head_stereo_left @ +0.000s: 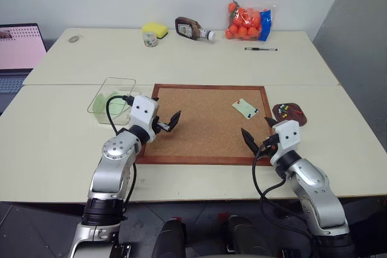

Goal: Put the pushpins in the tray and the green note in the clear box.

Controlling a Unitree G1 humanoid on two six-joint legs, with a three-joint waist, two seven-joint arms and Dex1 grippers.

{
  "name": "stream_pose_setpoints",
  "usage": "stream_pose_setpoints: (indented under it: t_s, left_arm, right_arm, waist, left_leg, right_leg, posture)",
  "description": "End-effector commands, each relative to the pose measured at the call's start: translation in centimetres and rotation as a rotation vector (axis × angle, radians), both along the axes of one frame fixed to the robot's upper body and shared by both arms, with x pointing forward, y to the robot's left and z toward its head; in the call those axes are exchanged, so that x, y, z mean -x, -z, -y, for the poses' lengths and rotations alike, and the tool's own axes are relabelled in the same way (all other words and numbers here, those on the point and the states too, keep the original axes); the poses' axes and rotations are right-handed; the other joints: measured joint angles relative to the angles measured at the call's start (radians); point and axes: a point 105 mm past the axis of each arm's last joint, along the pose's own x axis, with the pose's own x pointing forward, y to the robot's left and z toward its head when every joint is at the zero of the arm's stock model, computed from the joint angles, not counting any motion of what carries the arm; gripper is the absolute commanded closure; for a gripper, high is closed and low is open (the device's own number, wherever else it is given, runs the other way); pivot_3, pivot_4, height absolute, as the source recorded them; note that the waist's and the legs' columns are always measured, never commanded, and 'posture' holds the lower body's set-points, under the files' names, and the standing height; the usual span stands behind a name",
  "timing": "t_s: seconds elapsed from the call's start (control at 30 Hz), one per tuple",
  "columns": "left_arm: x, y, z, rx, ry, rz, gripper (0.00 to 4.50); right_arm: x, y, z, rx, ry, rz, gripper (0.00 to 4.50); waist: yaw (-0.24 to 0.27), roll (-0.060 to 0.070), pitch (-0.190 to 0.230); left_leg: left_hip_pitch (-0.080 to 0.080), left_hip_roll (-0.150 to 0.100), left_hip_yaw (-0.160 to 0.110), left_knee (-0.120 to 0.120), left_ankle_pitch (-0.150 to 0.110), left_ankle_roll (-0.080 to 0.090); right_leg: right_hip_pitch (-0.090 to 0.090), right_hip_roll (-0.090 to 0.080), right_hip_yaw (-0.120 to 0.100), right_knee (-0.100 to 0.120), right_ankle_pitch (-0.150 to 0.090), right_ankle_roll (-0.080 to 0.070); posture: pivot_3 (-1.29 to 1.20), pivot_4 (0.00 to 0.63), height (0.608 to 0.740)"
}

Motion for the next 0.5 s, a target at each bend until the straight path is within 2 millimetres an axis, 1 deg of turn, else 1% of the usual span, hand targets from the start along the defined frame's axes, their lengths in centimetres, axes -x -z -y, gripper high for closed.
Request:
stream_pose_setpoints:
  t_s: [0.03, 0.1, 0.3, 0.5]
  left_arm:
    - [0.3, -2.3, 0.8, 0.001, 0.052, 0.079, 0.03]
    - [0.4, -2.6, 0.9, -0.003, 0.061, 0.099, 0.03]
    - [0.4, -2.2, 1.3, -0.041, 0.103, 0.056, 0.03]
    - [0.5, -2.4, 2.0, -0.045, 0.169, 0.048, 0.03]
  right_arm:
    - [0.1, -1.0, -0.2, -0.012, -0.002, 0.043, 0.00]
    - [0.2, -0.9, -0.3, -0.014, 0.000, 0.042, 0.00]
    - [0.3, -0.9, -0.2, -0.016, 0.005, 0.043, 0.00]
    - [0.6, -1.2, 0.1, -0.011, 0.013, 0.049, 0.00]
  waist:
    - [0.000, 0.000, 0.000]
    - [0.000, 0.000, 0.000]
    - [0.000, 0.000, 0.000]
    - [0.000, 0.000, 0.000]
  left_leg:
    - [0.000, 0.000, 0.000, 0.000, 0.000, 0.000]
    - [0.000, 0.000, 0.000, 0.000, 0.000, 0.000]
    - [0.000, 0.000, 0.000, 0.000, 0.000, 0.000]
    - [0.000, 0.000, 0.000, 0.000, 0.000, 0.000]
  right_leg:
    - [0.000, 0.000, 0.000, 0.000, 0.000, 0.000]
    - [0.000, 0.000, 0.000, 0.000, 0.000, 0.000]
    - [0.000, 0.000, 0.000, 0.000, 0.000, 0.000]
    - [0.000, 0.000, 0.000, 0.000, 0.000, 0.000]
  posture:
    - [0.00, 0.150, 0.740]
    - [0.00, 0.150, 0.740]
    - [0.00, 0.150, 0.740]
    - [0.00, 0.150, 0.740]
